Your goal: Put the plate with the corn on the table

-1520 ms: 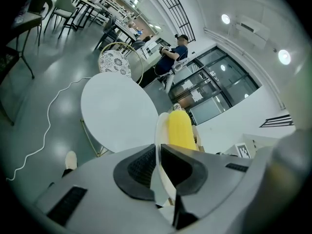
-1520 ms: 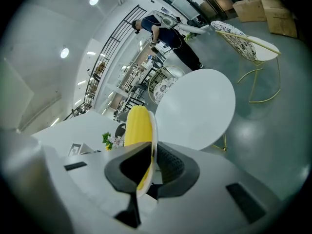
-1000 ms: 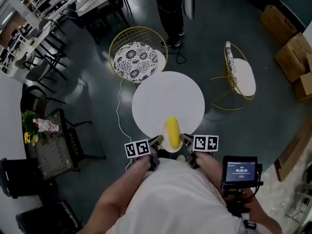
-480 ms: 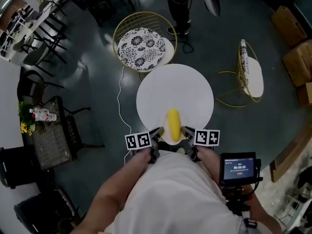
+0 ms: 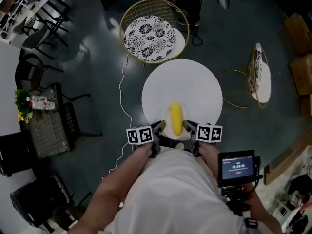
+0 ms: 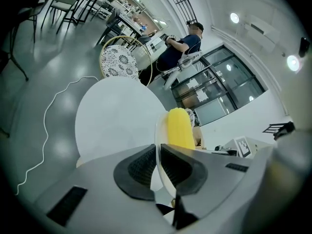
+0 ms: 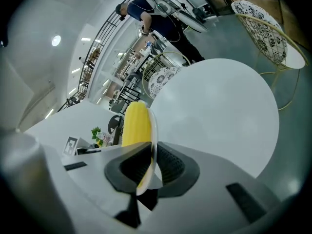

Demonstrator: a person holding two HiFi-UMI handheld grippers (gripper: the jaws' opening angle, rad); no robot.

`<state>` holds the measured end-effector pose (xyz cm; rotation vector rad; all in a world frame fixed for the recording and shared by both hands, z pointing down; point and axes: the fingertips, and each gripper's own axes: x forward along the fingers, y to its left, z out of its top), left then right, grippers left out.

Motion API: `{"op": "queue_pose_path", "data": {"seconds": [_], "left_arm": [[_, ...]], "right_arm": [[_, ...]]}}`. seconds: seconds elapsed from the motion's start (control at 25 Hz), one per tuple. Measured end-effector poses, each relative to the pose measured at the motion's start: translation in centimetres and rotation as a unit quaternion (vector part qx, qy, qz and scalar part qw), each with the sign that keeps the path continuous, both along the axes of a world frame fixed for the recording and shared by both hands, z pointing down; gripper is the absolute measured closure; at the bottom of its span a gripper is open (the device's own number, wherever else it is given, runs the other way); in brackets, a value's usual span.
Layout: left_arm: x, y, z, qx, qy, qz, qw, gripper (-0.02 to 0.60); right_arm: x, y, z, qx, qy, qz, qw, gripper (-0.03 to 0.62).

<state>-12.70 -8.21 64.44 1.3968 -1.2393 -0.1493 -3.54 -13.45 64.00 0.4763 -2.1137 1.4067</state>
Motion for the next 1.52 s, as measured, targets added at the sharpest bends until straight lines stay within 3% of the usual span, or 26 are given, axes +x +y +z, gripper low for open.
{"op": "queue_pose_path", "data": {"seconds": [0.28,0.64,1.04,1.52], "left_arm": [[-2.2,0.1,-0.1,-0.014,-0.004,-0.013,0.9998,0.548],[-6.0,-2.3,4.5,-0.037,-0.013,-0.019,0.999,0.548],[-8.5,-4.6,7.9,-0.062,-0.033,0.019,0.9974,0.548],[-11.6,-9.2,10.7,-0.079,-0.089,0.073,0.9902,0.548]], "right_arm": [[-2.4,-0.2,0.2,-0.004,0.009,-0.017,1.0,0.549],[-6.3,-2.9,5.0,-0.014,0.025,-0.032,0.999,0.549],[-8.6,-4.7,8.2,-0.021,0.05,-0.024,0.998,0.549],[-11.0,-8.3,10.6,-0.013,0.066,0.026,0.997,0.549]]}}
